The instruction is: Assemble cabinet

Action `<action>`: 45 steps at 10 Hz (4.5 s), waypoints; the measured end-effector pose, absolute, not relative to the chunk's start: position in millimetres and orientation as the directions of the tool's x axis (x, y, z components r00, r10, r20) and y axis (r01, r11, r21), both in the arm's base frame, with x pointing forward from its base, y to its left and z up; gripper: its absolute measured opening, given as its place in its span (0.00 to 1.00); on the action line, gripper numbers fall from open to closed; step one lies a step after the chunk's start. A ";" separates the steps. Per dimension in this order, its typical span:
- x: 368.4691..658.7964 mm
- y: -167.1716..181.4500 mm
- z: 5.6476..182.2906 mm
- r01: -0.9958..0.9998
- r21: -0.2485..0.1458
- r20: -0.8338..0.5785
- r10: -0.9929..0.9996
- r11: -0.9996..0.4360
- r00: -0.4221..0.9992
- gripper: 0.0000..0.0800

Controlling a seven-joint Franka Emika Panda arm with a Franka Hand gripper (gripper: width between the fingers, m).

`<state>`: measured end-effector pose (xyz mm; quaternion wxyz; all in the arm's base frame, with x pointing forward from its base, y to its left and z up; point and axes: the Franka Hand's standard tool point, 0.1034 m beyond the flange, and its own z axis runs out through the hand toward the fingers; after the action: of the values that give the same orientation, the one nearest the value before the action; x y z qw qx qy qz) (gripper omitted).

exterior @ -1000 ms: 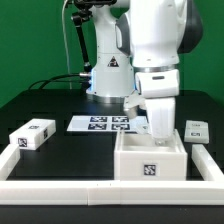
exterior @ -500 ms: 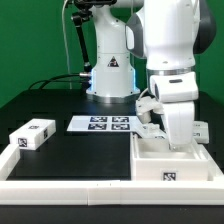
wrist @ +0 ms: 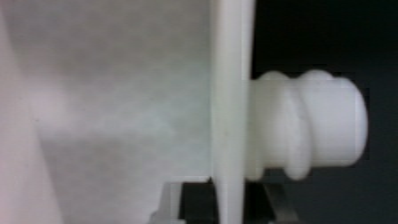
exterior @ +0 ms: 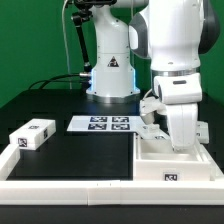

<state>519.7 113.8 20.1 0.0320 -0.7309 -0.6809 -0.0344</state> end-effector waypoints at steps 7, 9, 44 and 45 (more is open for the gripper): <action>505.4 103.2 45.0 0.989 0.034 0.088 0.986 -0.146 0.143 0.90; 486.9 108.0 64.1 0.972 0.053 0.091 0.970 -0.230 0.224 0.98; 397.1 138.8 48.7 0.975 0.037 0.099 0.972 -0.220 0.215 0.09; 405.5 133.4 52.1 0.972 0.042 0.099 0.970 -0.229 0.224 0.09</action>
Offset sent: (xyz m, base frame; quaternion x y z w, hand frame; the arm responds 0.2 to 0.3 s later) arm -0.0072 -0.0133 0.0174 -0.0229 -0.0057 0.0130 0.9996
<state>405.5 133.4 52.1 0.0143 -0.7822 -0.6206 -0.0519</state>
